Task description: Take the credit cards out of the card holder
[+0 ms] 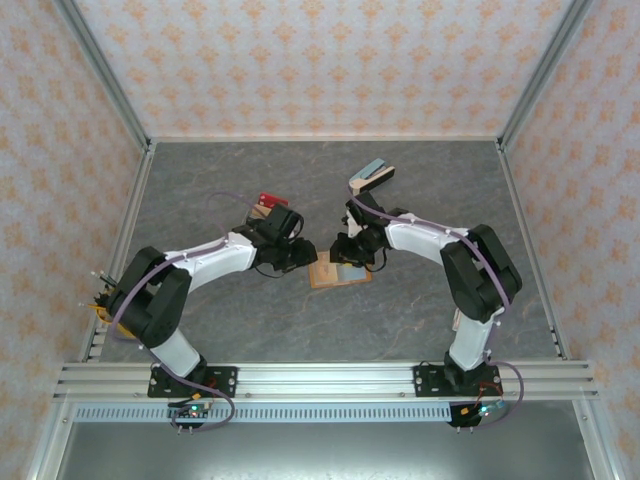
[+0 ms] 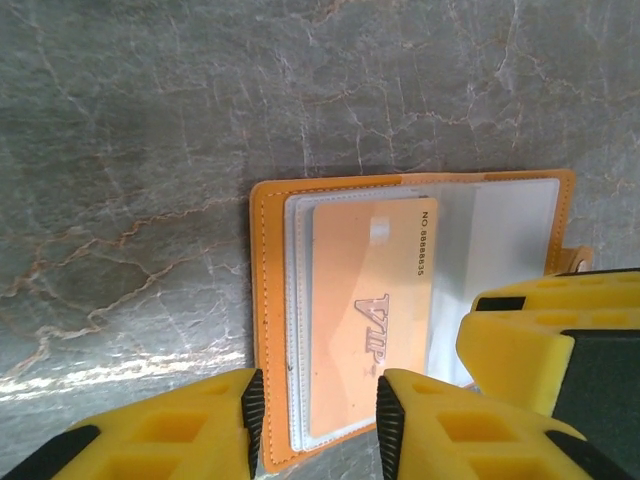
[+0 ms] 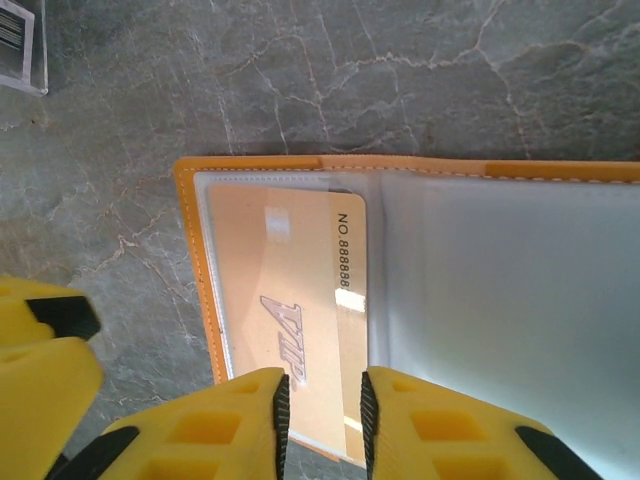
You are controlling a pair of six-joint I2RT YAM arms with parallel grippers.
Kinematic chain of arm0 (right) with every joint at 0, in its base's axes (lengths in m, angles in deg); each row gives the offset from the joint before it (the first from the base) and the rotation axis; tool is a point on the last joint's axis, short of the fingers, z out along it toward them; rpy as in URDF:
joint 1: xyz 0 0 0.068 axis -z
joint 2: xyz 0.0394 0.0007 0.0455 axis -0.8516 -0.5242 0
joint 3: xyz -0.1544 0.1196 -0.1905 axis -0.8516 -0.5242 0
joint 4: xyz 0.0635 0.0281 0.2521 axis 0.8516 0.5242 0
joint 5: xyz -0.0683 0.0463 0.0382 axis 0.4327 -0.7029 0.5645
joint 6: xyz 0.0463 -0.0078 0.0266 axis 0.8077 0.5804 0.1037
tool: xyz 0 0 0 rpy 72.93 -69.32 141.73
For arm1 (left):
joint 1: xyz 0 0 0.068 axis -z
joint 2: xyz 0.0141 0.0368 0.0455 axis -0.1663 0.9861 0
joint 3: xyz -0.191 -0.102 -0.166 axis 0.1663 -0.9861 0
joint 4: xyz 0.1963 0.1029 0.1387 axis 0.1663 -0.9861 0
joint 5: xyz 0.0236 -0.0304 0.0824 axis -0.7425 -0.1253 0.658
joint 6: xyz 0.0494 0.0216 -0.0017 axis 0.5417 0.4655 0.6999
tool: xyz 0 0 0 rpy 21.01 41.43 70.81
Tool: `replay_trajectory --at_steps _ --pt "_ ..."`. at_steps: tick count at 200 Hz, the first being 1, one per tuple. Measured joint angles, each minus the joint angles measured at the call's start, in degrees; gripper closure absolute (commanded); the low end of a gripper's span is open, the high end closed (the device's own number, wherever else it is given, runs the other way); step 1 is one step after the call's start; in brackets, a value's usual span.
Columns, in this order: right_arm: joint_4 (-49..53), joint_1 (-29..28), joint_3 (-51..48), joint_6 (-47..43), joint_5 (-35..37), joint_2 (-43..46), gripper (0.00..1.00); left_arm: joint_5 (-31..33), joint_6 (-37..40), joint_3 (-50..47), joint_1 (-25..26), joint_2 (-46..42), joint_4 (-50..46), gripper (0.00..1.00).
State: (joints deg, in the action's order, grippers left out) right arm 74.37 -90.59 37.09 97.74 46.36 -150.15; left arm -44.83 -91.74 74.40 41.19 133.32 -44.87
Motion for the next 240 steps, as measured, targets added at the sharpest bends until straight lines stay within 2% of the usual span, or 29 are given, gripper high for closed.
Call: replay_trajectory --at_steps 68,137,240 --pt "-0.59 0.39 0.0 0.2 -1.36 -1.79 0.77 -0.44 -1.4 1.09 0.66 5.01 -0.07 0.77" --pt "-0.59 0.46 0.0 -0.26 -1.7 -3.74 0.78 -0.76 -0.79 3.32 0.66 6.47 -0.44 0.84" --pt "-0.85 0.55 0.13 -1.29 -3.98 -4.26 0.82 -1.31 -0.74 4.59 0.66 8.94 -1.7 0.86"
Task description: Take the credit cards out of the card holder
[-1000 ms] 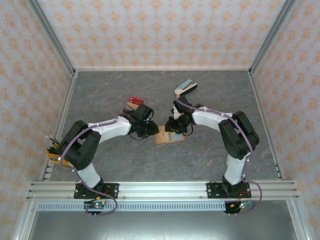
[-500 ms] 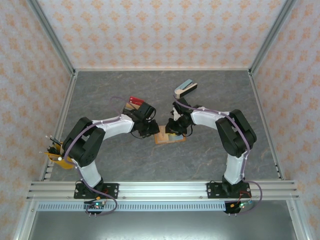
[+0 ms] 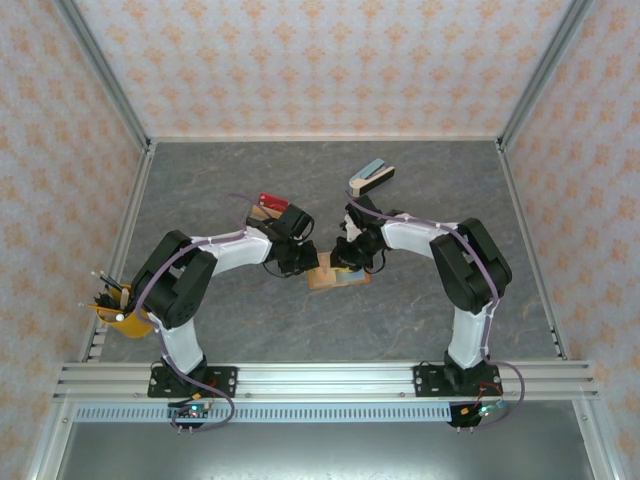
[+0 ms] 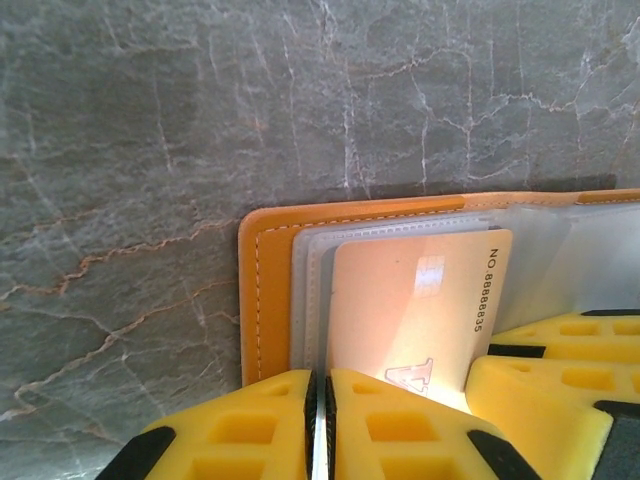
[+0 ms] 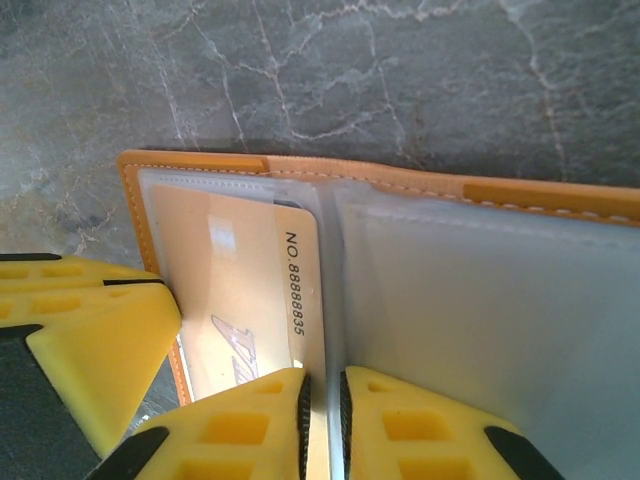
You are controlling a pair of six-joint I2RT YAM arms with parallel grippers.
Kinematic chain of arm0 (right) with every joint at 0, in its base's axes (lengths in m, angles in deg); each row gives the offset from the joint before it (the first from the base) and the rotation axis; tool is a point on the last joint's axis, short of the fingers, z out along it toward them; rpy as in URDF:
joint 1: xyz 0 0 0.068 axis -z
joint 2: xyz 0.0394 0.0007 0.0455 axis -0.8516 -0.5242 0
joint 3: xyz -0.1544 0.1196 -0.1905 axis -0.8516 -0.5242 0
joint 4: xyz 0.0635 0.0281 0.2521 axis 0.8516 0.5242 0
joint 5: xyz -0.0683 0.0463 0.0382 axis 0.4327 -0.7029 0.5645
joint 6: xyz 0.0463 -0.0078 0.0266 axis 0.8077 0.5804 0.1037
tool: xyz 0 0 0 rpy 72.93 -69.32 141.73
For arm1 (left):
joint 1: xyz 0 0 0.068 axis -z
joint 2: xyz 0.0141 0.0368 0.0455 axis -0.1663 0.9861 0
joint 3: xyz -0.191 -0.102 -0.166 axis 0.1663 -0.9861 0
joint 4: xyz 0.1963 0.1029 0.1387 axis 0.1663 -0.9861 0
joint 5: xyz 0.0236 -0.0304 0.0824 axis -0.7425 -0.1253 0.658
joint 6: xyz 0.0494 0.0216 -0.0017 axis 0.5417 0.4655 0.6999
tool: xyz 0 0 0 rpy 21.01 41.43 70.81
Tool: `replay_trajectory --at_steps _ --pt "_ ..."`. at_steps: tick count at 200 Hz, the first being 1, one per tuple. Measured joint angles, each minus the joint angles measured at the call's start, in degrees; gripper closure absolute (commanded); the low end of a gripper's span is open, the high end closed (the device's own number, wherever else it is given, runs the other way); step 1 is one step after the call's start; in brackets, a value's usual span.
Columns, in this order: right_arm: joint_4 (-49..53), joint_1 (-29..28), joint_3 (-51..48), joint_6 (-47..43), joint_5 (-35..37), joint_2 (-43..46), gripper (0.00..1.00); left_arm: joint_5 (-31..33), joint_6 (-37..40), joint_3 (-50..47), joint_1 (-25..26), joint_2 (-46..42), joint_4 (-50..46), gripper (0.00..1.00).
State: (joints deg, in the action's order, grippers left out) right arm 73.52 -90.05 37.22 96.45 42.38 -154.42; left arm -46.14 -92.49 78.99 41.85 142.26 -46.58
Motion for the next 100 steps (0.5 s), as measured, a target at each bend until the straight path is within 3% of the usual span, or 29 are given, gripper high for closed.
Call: replay_trajectory --at_steps 100 --pt "-0.46 0.37 -0.02 -0.07 -1.64 0.0 0.88 0.02 0.0 0.17 0.0 0.24 -0.09 0.86"
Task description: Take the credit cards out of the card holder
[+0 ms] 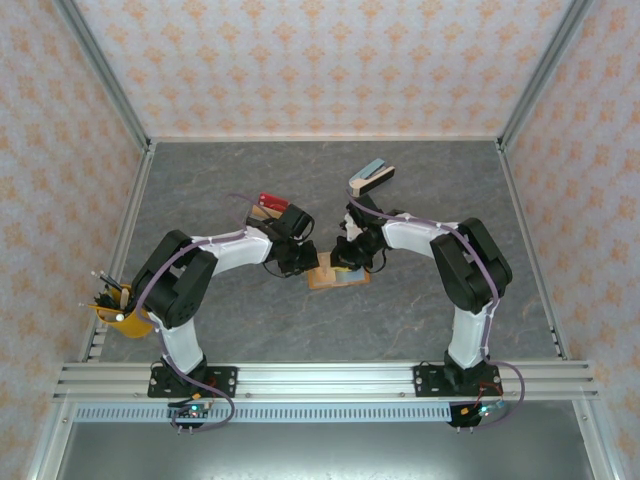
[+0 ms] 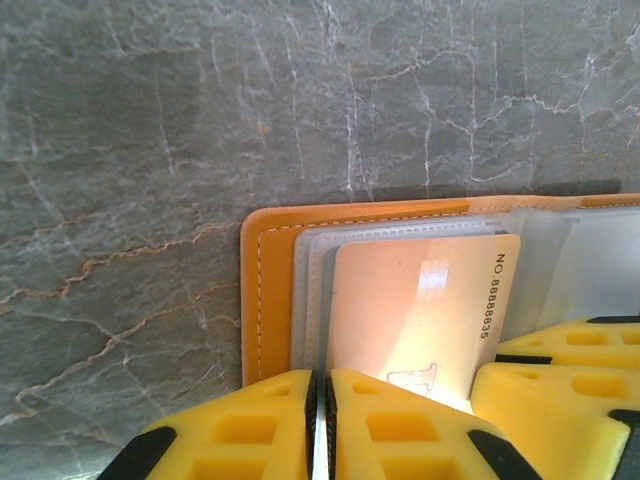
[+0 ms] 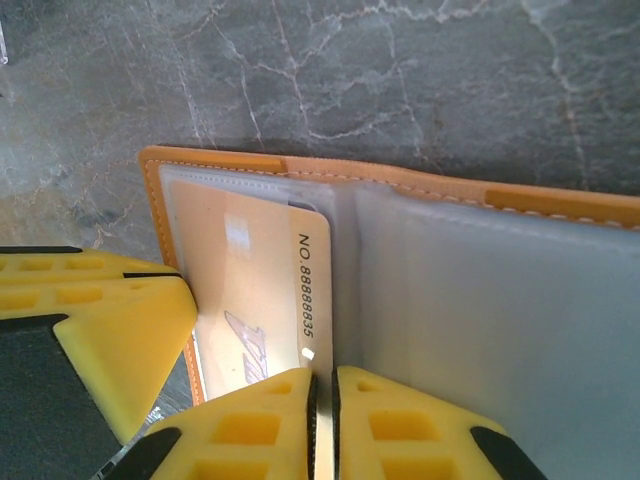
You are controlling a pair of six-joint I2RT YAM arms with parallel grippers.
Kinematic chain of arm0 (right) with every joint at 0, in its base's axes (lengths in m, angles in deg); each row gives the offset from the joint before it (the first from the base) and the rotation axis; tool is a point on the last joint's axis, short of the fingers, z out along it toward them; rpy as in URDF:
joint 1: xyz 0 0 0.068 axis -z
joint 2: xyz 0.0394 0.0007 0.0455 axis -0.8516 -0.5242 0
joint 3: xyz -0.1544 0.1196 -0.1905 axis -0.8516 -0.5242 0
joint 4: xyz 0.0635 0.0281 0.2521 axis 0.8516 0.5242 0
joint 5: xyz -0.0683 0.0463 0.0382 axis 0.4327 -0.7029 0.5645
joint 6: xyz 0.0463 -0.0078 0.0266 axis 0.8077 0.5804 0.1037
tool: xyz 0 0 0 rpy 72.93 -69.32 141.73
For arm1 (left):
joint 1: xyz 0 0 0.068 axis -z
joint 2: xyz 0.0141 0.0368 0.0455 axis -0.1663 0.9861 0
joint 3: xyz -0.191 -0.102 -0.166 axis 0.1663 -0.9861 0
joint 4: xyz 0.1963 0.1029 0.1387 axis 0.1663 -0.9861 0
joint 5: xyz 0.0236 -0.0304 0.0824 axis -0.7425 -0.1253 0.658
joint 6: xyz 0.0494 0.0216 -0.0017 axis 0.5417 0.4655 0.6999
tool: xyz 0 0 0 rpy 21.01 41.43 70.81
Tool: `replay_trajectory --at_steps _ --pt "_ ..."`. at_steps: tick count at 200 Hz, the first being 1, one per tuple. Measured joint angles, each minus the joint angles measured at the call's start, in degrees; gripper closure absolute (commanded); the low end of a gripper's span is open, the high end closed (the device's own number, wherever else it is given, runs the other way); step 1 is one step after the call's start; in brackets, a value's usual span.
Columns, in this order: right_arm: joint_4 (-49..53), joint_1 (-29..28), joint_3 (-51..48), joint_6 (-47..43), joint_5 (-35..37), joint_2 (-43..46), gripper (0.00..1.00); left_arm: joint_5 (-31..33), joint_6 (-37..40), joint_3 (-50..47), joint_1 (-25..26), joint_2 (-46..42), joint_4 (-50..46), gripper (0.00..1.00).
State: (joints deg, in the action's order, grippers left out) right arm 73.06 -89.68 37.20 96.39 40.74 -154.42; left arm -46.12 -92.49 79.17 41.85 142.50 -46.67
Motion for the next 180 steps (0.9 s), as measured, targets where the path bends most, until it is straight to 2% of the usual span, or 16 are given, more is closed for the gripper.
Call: replay_trajectory --at_steps 63,103,121,139,180 --pt "-0.2 0.24 -0.04 0.09 -0.2 0.0 0.93 -0.28 -0.04 0.04 -0.04 0.02 -0.04 0.84" --pt "-0.66 0.33 -0.31 0.0 -0.15 0.15 0.97 -0.92 0.37 0.28 -0.04 0.0 -0.09 0.71" --pt "-1.29 0.33 -0.98 0.0 0.15 0.7 0.98 -1.14 1.03 0.96 -0.04 -0.24 -0.72 0.69" --pt "-1.46 0.33 -1.84 0.0 0.7 1.68 0.99 -1.29 1.09 1.51 -0.04 -1.11 -1.62 0.69" --pt "-1.46 0.33 -2.51 -0.17 2.23 3.63 1.0 -1.27 1.86 2.64 -0.04 -2.27 -2.54 0.8"
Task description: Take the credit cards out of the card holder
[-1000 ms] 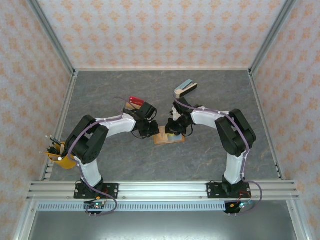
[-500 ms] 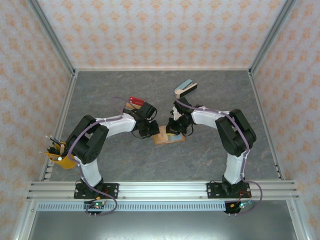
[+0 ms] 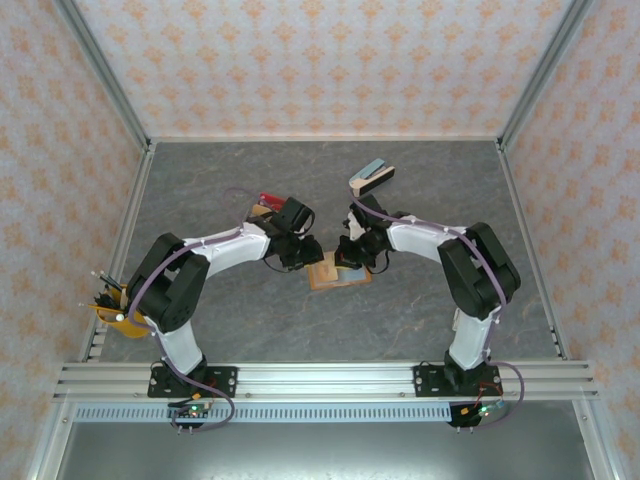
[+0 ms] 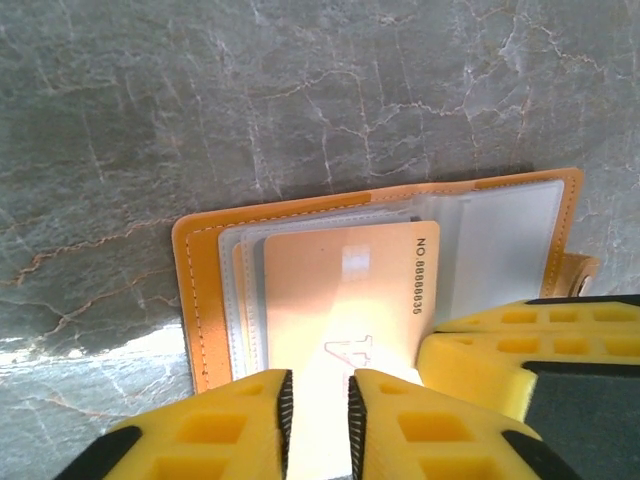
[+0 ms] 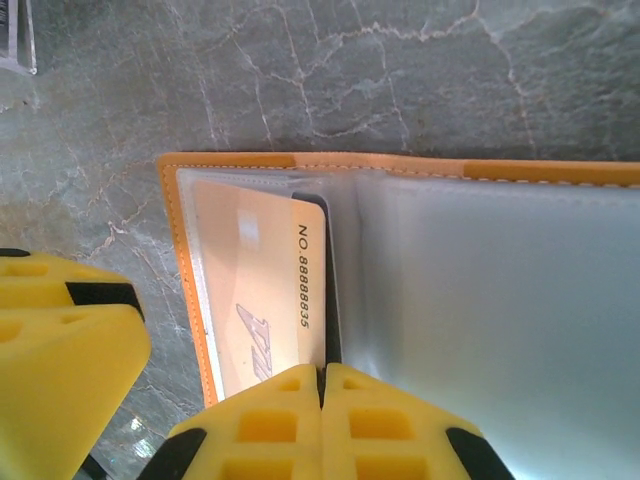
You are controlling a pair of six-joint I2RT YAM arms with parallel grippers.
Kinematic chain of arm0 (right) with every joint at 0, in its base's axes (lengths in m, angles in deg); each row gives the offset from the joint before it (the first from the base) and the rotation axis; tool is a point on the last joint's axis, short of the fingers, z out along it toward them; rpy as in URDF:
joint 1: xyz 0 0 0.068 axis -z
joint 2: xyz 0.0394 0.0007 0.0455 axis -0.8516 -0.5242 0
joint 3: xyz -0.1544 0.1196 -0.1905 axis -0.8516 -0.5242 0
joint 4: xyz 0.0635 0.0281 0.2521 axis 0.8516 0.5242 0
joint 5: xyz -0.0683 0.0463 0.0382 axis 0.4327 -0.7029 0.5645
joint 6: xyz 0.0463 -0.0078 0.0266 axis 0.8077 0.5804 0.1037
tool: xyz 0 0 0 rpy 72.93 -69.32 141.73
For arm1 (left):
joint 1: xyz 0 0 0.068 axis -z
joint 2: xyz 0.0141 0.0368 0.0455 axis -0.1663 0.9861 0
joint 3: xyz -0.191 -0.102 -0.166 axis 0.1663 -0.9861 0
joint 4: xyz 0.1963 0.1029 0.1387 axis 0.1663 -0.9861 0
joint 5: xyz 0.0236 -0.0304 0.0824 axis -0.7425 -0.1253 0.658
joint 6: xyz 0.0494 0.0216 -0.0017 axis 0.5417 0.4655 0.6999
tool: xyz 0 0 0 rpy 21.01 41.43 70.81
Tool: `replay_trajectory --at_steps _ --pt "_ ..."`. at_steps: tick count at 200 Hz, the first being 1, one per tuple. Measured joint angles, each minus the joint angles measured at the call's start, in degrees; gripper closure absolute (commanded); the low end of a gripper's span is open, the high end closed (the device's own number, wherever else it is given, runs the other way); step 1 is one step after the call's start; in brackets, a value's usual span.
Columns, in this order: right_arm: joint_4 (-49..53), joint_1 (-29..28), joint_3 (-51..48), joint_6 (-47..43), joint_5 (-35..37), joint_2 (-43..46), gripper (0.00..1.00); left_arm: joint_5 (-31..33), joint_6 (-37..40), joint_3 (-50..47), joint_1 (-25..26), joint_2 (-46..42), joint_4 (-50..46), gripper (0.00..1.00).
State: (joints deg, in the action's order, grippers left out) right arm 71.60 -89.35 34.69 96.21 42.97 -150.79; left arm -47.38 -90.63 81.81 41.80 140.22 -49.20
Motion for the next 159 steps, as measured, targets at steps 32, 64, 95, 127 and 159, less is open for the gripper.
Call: replay_trajectory --at_steps 32,64,95,127,159 --pt "0.09 0.0 -0.04 -0.13 1.46 0.11 1.0 -0.96 0.04 0.0 0.0 0.17 0.2 0.86" --pt "0.09 0.0 -0.04 -0.44 2.12 0.11 1.0 -1.75 0.15 0.31 0.0 2.03 0.44 0.93" --pt "0.11 0.0 -0.04 -0.74 2.21 0.11 1.0 -1.86 0.55 0.63 0.0 4.39 0.33 0.96" --pt "0.5 0.04 -0.04 -1.36 3.02 0.11 1.0 -1.42 0.72 1.29 0.0 4.76 -0.02 1.0" --pt "0.66 0.04 -0.07 -1.75 4.79 0.11 1.0 -1.03 0.7 1.27 0.02 4.76 0.02 1.0"
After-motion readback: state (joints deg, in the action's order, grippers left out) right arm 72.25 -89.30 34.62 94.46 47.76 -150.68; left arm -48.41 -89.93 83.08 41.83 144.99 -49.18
